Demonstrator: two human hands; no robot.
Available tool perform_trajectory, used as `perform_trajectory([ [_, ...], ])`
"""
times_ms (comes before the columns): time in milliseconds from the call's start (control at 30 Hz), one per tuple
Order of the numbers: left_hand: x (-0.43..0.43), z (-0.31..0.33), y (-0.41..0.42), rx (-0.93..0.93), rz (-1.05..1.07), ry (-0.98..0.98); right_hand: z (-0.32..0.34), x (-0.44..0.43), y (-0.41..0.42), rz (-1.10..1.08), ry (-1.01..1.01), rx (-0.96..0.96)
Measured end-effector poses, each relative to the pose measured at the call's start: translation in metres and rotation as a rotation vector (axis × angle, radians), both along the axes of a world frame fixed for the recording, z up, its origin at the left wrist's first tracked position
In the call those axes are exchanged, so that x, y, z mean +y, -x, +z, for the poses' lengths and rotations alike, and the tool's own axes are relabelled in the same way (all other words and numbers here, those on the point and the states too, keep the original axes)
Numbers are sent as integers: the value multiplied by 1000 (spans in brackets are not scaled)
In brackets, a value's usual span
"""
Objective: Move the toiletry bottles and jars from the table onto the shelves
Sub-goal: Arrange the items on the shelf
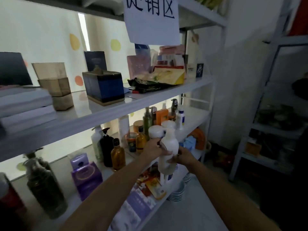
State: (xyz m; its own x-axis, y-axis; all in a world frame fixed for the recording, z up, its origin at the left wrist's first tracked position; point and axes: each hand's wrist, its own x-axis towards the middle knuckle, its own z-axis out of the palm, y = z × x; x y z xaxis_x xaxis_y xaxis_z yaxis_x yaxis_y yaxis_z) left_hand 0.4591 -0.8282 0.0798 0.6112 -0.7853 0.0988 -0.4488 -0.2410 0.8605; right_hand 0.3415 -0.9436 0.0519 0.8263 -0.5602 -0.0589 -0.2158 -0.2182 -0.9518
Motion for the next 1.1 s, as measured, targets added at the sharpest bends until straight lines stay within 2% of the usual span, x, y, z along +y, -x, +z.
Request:
perform_trajectory([
  [167,-62,-7,-8,-47,-24,-37,-2,-49,-5,-77,-73,-40],
  [300,-108,-16,-16,32,-24,-45,-10,-92,-11,-109,-116,-58],
  [533,-211,-21,-28,65,-27,-16,-16,-198,-28,-147,-106,-64],
  [667,-295,-33,-44,59,23,19,-12,-274,-38,-116,-4,-50],
  [800,-366,-26,-44,42,69,-24,-1,-347,-44,-114,11,-18],
  [900,-412,-23,-43,43,122,39,0,-398,-54,-94,-4,-61],
  [1000,-446,-26,-46,100,169,82,-4,-432,-66,-71,-85,-71],
  [1100,-479,-36,-57,199,248,111,-7,-457,-80,-56,-62,-39],
])
